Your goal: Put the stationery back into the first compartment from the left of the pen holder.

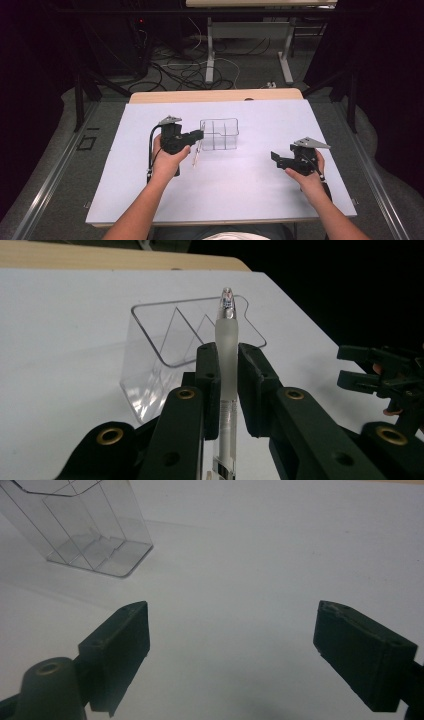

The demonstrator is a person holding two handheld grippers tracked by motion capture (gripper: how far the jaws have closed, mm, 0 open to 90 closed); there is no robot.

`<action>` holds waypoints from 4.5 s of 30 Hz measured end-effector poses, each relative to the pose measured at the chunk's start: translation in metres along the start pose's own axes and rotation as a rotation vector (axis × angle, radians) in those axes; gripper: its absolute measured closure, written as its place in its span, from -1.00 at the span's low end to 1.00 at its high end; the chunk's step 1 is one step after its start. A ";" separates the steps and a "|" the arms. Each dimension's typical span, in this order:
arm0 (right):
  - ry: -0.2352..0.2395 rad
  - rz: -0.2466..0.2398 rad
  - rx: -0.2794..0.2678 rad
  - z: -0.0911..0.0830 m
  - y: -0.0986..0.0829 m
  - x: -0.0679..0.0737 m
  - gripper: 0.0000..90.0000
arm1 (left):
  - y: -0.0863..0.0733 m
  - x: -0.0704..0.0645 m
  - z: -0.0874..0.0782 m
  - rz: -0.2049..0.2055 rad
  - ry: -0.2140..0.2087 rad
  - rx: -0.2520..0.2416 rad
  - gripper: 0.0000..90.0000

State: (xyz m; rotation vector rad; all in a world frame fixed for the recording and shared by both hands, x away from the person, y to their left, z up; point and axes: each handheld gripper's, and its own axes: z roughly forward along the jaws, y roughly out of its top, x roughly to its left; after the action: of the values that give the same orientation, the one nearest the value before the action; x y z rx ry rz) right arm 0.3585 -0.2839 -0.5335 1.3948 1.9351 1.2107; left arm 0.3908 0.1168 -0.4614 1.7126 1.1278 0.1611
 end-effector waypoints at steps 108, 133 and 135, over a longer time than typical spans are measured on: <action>-0.007 -0.018 0.054 0.003 -0.012 -0.002 -1.00 | 0.030 0.007 0.045 0.113 0.165 -0.202 0.52; -0.026 -0.031 0.040 0.000 -0.010 0.000 -1.00 | 0.018 0.014 -0.021 0.159 0.204 -0.170 -0.43; -0.027 -0.033 0.039 0.000 -0.010 0.000 -1.00 | 0.016 0.018 -0.027 0.162 0.215 -0.163 -0.53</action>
State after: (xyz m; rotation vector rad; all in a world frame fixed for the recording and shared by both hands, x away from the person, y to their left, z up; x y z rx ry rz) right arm 0.3531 -0.2845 -0.5423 1.3865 1.9646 1.1394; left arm 0.3947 0.1473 -0.4431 1.6682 1.0970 0.5349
